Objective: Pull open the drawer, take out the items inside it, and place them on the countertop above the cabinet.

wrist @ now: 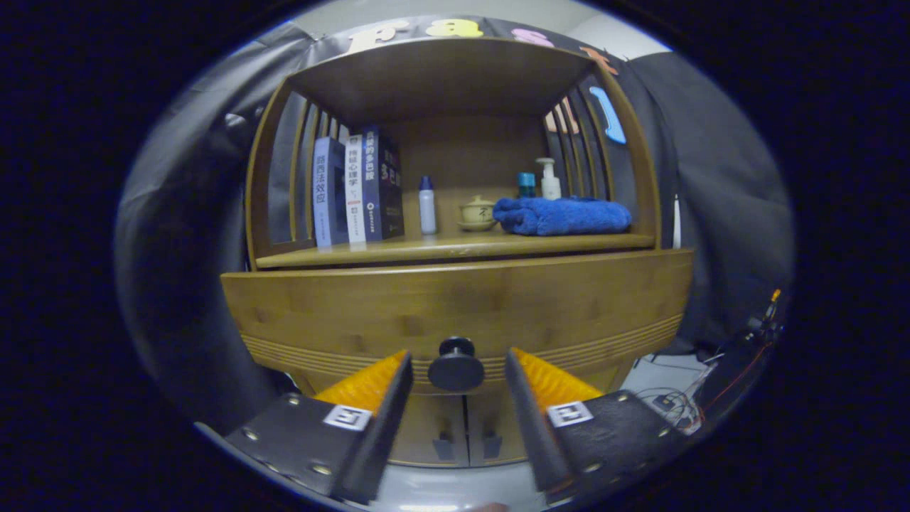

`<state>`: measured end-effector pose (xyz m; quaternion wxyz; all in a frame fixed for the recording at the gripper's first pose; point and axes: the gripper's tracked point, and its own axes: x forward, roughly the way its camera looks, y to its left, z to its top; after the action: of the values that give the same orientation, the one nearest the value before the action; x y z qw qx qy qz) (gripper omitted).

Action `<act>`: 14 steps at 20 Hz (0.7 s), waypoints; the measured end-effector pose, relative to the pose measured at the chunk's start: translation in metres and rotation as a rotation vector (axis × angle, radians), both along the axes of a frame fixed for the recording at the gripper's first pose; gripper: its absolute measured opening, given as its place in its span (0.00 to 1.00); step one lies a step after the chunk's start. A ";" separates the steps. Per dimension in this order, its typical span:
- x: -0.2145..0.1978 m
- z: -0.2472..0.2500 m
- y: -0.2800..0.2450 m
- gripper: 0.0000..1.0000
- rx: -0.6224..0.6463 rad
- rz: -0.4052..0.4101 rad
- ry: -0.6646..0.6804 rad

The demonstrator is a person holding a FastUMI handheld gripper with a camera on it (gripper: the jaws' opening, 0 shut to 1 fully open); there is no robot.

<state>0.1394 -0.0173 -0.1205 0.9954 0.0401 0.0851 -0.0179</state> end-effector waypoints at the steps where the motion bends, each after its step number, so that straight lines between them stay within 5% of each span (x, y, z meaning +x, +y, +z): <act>1: 0.009 -0.003 0.000 0.61 -0.023 -0.021 0.010; 5: 0.003 -0.003 0.000 0.28 -0.064 -0.052 0.044; 14: -0.086 -0.012 0.000 0.28 -0.058 -0.043 0.092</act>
<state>0.0534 -0.0169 -0.1321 0.9906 0.0124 0.1291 -0.0436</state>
